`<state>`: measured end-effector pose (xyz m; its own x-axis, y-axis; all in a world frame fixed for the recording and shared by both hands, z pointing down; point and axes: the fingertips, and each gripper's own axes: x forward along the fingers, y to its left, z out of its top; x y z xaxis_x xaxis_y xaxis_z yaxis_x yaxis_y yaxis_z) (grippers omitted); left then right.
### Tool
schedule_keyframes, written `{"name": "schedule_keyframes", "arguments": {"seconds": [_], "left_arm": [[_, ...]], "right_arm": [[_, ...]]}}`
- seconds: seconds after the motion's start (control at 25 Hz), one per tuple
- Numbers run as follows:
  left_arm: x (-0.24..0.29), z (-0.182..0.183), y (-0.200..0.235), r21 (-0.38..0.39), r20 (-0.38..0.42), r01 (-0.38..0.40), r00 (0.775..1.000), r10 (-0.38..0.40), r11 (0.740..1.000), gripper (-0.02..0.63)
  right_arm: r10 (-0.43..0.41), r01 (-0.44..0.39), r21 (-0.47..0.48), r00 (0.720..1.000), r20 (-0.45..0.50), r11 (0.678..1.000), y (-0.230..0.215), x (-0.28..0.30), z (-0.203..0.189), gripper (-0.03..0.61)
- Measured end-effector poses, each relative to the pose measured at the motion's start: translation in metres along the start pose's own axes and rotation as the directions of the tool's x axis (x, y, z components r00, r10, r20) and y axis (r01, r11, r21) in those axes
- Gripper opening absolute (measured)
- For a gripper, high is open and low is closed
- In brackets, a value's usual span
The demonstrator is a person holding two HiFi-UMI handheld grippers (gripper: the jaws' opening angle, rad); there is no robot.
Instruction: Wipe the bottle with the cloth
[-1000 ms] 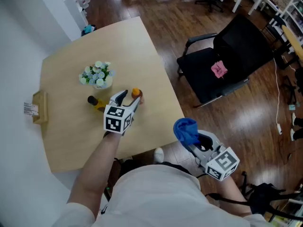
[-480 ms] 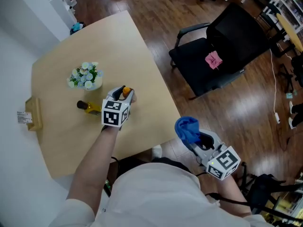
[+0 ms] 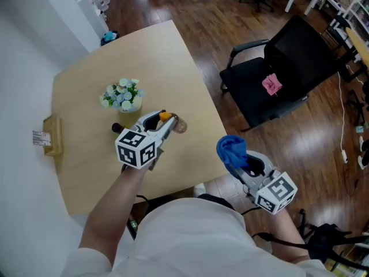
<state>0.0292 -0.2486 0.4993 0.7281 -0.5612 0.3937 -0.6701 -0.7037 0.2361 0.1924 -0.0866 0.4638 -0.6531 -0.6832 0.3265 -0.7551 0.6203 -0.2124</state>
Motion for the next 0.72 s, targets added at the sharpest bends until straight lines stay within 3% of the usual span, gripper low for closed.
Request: {"name": "schedule_keyframes", "arguments": {"seconds": [0.24, 0.44, 0.72], "left_arm": [[-0.067, 0.038, -0.039, 0.079, 0.058, 0.123, 0.990, -0.128, 0.989, 0.156], [-0.105, 0.049, -0.058, 0.125, 0.057, 0.196, 0.977, -0.204, 0.973, 0.156], [-0.143, 0.047, -0.069, 0.156, 0.055, 0.254, 0.963, -0.265, 0.955, 0.156]], "right_arm": [[0.100, -0.088, -0.139, 0.992, 0.081, 0.986, 0.032, 0.036, 0.071, 0.127], [0.228, -0.198, -0.212, 0.966, 0.126, 0.957, 0.079, 0.070, 0.125, 0.127], [0.347, -0.307, -0.280, 0.932, 0.107, 0.910, 0.142, 0.111, 0.149, 0.127]]}}
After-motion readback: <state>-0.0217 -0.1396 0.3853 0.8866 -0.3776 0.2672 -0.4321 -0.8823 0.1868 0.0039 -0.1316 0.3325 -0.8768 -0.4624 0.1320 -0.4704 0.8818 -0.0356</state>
